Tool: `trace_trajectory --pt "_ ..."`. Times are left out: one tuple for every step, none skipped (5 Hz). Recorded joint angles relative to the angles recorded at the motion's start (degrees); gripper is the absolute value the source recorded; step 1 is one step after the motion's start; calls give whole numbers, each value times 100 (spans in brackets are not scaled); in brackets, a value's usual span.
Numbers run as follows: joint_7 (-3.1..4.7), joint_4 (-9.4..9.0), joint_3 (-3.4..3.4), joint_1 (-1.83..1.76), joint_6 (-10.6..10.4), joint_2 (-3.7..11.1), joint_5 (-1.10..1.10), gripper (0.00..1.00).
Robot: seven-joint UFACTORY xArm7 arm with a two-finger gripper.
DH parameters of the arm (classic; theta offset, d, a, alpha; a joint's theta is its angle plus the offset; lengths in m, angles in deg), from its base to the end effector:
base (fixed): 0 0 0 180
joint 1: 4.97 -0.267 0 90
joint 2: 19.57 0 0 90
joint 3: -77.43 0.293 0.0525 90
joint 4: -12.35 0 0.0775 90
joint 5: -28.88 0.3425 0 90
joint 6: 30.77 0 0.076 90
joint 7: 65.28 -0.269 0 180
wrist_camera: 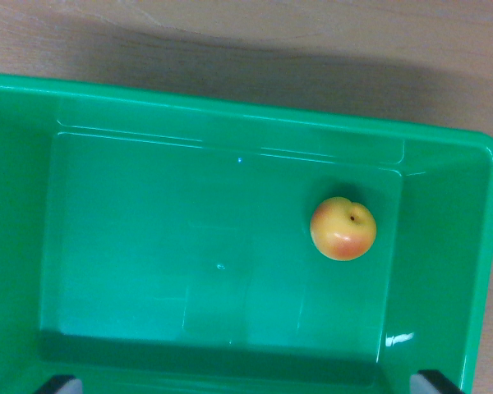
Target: Pick fruit
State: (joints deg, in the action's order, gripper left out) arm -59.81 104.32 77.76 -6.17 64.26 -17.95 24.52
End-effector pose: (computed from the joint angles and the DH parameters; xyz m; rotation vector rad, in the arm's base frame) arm 0.4570 -0.0087 0.3645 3.0605 0.1817 -0.1292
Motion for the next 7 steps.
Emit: trace_trajectory --pt "0 0 0 0 0 0 0 0" --pt "0 0 0 0 0 0 0 0" --pt "0 0 0 0 0 0 0 0" --pt "0 -14 -3 3 -24 10 -1 0" --pt "0 -14 -3 3 -24 10 -1 0" --pt "0 -50 -11 10 -83 33 -3 0" --pt "0 -50 -11 10 -83 33 -3 0"
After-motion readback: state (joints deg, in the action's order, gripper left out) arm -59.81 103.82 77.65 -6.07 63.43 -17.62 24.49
